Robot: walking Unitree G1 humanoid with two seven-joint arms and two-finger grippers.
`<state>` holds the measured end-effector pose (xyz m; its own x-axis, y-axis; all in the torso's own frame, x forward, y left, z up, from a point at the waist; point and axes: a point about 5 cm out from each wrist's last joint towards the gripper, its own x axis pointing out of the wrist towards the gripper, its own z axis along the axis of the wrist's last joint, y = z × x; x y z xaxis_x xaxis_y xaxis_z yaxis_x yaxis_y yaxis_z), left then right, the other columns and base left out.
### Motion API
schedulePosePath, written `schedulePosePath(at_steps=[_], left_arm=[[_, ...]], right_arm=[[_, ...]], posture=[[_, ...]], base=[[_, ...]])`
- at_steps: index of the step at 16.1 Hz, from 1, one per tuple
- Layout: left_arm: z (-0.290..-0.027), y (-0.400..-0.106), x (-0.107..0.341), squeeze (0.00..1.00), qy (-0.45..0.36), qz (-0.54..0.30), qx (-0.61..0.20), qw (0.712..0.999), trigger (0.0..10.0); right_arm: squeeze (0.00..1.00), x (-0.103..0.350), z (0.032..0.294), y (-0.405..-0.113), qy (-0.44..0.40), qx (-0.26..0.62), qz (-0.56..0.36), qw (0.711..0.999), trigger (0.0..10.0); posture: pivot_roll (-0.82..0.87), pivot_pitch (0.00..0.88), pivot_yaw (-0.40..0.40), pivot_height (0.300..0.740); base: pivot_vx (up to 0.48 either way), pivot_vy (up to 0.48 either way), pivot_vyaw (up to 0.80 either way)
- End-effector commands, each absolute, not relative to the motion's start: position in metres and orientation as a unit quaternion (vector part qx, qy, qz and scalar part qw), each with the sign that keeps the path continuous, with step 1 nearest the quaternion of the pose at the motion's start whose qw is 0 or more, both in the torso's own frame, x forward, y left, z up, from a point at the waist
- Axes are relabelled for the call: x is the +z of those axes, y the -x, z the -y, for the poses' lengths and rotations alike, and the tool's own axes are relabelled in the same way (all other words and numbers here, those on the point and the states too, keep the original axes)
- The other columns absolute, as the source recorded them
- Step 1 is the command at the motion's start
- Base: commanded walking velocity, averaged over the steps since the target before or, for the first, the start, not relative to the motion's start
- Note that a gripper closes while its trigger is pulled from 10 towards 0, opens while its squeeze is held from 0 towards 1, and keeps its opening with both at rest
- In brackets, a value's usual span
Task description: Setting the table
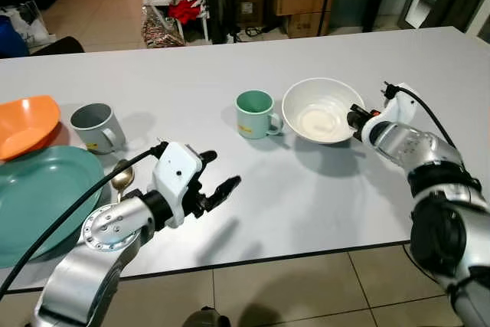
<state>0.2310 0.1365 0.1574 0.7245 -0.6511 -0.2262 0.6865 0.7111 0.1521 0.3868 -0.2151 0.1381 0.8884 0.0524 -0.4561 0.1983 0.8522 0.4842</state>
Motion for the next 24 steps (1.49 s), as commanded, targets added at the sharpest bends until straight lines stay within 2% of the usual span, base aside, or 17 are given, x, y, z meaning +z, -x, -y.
schedulePosePath(at_steps=[1,6,8,14,19,21,22,24], left_arm=[[-0.135,-0.227,0.159,0.0,-0.115,-0.084,-0.375,0.916,10.0],[-0.138,-0.223,0.16,0.0,-0.12,-0.097,-0.38,0.912,10.0],[-0.137,-0.223,0.161,0.0,-0.121,-0.098,-0.381,0.911,10.0],[-0.137,-0.225,0.165,0.0,-0.121,-0.092,-0.375,0.915,10.0],[-0.127,-0.232,0.162,0.0,-0.106,-0.081,-0.378,0.916,10.0],[-0.124,-0.236,0.162,0.0,-0.102,-0.073,-0.381,0.916,10.0],[-0.124,-0.237,0.163,0.0,-0.093,-0.069,-0.378,0.919,10.0],[-0.124,-0.238,0.162,0.0,-0.074,-0.065,-0.372,0.923,10.0]], right_arm=[[0.0,0.154,0.22,-0.394,-0.272,-0.054,-0.2,0.94,10.0],[0.0,0.153,0.225,-0.395,-0.302,-0.097,-0.186,0.93,10.0],[1.0,0.155,0.224,-0.396,-0.314,-0.1,-0.178,0.927,10.0],[1.0,0.162,0.223,-0.399,-0.327,-0.079,-0.169,0.926,10.0],[1.0,0.155,0.24,-0.389,-0.347,-0.058,-0.179,0.919,10.0],[1.0,0.155,0.241,-0.385,-0.366,-0.007,-0.177,0.913,10.0],[1.0,0.162,0.24,-0.379,-0.364,0.048,-0.165,0.916,10.0],[1.0,0.175,0.231,-0.355,-0.343,0.106,-0.141,0.923,10.0]], posture=[[0.16,0.0,0.069,0.74],[0.18,0.0,0.076,0.74],[0.19,0.0,0.075,0.74],[0.19,0.0,0.068,0.74],[0.11,0.0,0.079,0.74],[0.09,0.0,0.085,0.74],[0.08,0.0,0.087,0.74],[0.06,0.0,0.09,0.74]], base=[[0.0,0.0,0.0],[0.0,0.0,0.0],[0.0,0.0,0.0],[0.0,0.0,0.0],[0.0,0.0,0.0],[0.0,0.0,0.0],[0.0,0.0,0.0],[0.0,0.0,0.0]])
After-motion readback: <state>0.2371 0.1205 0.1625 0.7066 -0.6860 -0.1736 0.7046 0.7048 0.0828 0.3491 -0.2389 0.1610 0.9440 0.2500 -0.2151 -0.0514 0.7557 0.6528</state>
